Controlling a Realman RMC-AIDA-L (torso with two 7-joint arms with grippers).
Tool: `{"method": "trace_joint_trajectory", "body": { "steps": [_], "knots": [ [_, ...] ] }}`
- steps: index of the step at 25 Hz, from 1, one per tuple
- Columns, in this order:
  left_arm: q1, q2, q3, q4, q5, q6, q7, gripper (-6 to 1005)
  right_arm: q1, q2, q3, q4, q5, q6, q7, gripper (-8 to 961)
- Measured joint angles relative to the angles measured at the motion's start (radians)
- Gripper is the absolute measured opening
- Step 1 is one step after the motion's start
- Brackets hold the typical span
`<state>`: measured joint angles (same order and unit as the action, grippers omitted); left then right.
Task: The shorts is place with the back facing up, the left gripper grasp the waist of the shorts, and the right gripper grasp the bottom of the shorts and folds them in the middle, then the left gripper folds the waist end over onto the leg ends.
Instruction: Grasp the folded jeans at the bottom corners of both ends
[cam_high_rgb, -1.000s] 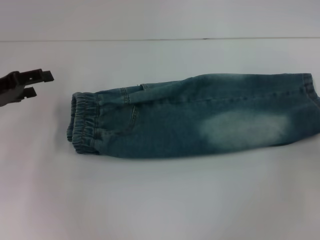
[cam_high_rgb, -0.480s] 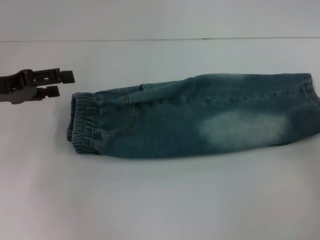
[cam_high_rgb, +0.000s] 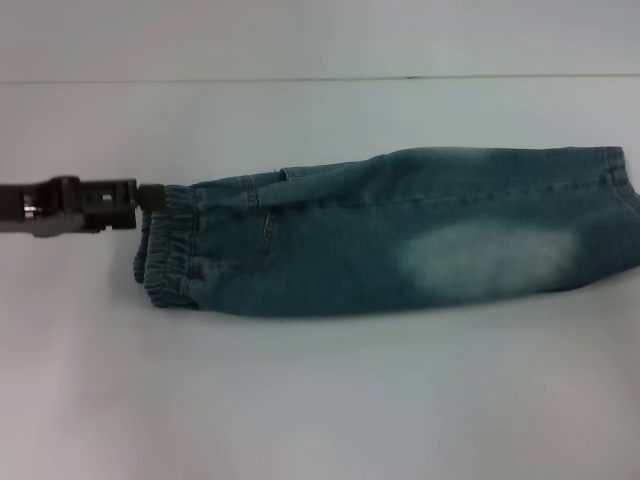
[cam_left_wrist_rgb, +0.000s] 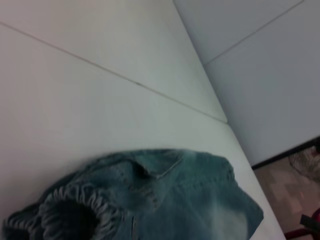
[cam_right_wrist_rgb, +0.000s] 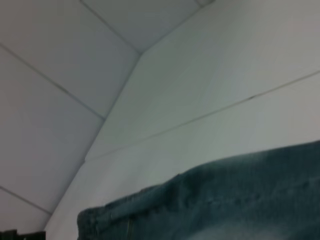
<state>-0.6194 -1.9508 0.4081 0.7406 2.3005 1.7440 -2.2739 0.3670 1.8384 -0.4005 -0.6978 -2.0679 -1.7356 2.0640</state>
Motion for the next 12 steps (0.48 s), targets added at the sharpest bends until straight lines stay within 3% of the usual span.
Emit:
{"method": "trace_joint_trajectory", "body": {
  "steps": [7, 12],
  "knots": [
    [0.039, -0.023, 0.017, -0.007, 0.005, -0.007, 0.072, 900, -0.031, 0.02, 0.005, 0.009, -0.07, -0.018, -0.063, 947],
    [0.064, -0.037, 0.028, -0.018, 0.006, -0.065, 0.098, 900, -0.049, 0.023, 0.007, 0.01, -0.075, -0.018, -0.075, 947]
  ]
}}
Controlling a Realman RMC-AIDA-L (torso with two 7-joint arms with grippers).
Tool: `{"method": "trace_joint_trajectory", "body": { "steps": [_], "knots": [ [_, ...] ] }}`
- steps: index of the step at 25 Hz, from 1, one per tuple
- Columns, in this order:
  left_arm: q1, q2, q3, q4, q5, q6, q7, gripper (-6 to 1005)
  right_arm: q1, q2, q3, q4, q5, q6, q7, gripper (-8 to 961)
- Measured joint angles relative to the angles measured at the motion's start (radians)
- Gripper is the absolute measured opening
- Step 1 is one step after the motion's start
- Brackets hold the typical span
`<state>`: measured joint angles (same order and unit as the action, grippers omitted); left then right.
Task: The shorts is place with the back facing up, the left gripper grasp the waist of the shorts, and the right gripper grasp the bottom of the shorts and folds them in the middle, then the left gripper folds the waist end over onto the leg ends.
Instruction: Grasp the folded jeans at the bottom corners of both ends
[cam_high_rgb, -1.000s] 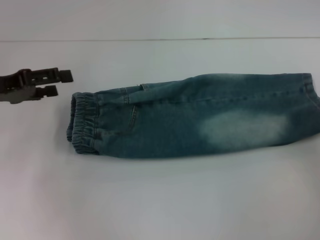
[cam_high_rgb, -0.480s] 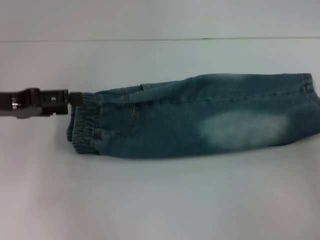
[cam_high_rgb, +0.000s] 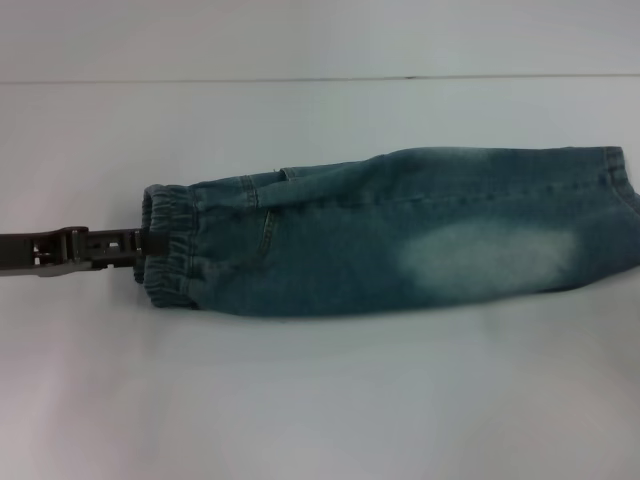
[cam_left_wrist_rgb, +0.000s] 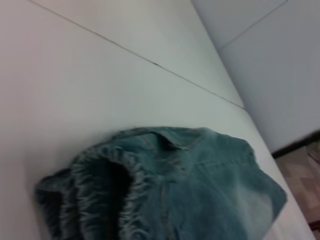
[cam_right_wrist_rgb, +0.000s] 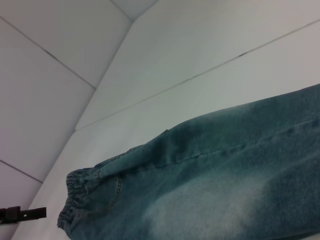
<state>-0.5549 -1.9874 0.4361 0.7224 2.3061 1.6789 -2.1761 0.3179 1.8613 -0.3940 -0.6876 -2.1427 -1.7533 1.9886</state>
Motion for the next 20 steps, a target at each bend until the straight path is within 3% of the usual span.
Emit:
{"method": "trace_joint_trajectory", "body": {
  "steps": [10, 20],
  "knots": [
    [0.011, -0.004, 0.012, 0.006, 0.002, -0.037, 0.004, 900, 0.011, 0.001, -0.006, 0.0, 0.0, 0.004, -0.005, 946],
    [-0.03, 0.009, 0.035, 0.047, 0.132, -0.119, -0.084, 899, 0.017, 0.001, -0.006, 0.0, -0.001, 0.008, -0.016, 946]
  ]
}}
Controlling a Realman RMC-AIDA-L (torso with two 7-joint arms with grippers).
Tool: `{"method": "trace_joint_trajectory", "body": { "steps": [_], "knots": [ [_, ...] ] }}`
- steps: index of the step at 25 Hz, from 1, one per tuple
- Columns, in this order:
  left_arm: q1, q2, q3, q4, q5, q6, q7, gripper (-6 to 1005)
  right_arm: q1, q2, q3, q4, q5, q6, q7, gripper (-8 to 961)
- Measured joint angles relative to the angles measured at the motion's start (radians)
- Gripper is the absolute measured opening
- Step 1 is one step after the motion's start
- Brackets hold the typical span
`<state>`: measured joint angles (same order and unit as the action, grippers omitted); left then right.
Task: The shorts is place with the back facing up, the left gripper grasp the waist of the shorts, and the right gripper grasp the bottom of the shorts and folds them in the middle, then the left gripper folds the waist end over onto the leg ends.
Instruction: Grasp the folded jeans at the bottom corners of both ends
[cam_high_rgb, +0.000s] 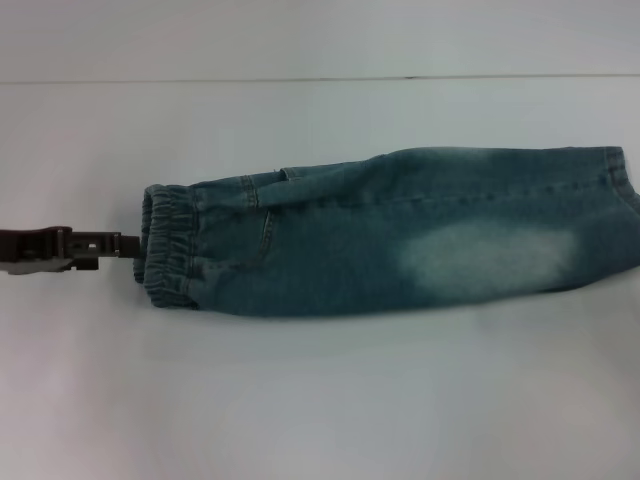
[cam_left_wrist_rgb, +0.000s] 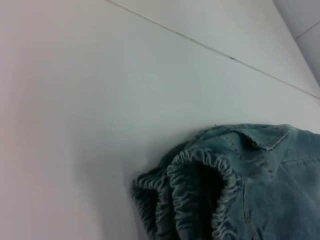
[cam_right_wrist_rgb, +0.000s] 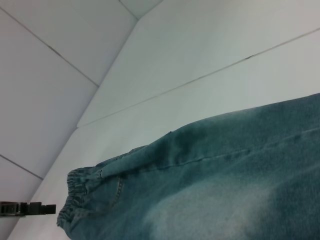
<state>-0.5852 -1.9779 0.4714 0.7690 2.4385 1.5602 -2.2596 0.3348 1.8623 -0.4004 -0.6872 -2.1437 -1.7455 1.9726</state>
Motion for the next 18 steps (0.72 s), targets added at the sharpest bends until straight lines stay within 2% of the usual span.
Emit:
{"method": "trace_joint_trajectory", "body": {
  "steps": [6, 18],
  "knots": [
    [-0.034, 0.005, 0.04, -0.012, 0.04, 0.003, -0.038, 892, 0.009, 0.006, 0.0, 0.001, -0.009, 0.007, -0.001, 946],
    [-0.081, -0.003, 0.121, -0.095, 0.048, -0.074, -0.078, 879, 0.026, 0.015, -0.003, 0.002, -0.012, 0.007, -0.003, 947]
  ]
}}
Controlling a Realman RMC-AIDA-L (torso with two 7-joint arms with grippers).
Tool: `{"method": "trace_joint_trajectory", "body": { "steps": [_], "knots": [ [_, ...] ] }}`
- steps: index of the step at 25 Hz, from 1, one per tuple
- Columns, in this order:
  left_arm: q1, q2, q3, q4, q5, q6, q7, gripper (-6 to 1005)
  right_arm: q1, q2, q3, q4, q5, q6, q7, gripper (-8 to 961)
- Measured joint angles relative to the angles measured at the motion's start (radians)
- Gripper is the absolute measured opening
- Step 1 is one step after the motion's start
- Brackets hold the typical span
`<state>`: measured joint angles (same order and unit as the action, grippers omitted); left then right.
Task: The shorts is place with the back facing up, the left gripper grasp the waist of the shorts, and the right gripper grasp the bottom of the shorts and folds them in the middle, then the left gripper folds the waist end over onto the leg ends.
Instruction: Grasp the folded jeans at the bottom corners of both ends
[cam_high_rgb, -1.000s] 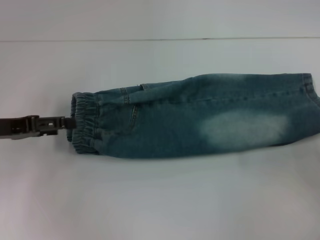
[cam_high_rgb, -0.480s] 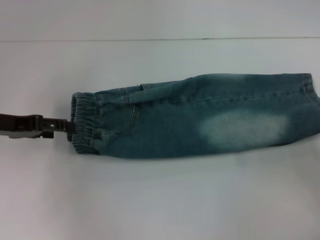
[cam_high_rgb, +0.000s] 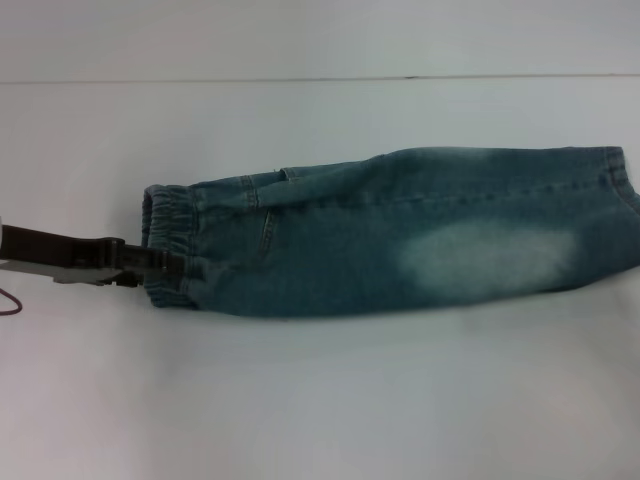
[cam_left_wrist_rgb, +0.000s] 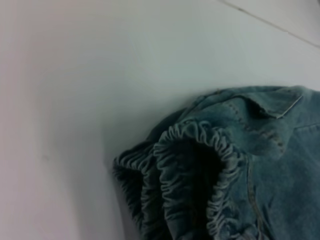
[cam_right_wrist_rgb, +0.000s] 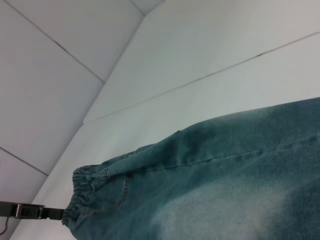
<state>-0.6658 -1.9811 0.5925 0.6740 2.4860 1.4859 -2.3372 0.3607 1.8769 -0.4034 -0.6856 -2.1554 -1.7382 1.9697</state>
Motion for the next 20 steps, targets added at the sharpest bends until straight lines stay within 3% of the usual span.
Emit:
{"method": "trace_joint_trajectory", "body": {
  "steps": [20],
  "knots": [
    [-0.03, -0.001, 0.025, -0.065, 0.001, -0.047, -0.031, 856, 0.013, -0.001, 0.003, 0.0, 0.0, 0.003, 0.001, 946]
  ]
}}
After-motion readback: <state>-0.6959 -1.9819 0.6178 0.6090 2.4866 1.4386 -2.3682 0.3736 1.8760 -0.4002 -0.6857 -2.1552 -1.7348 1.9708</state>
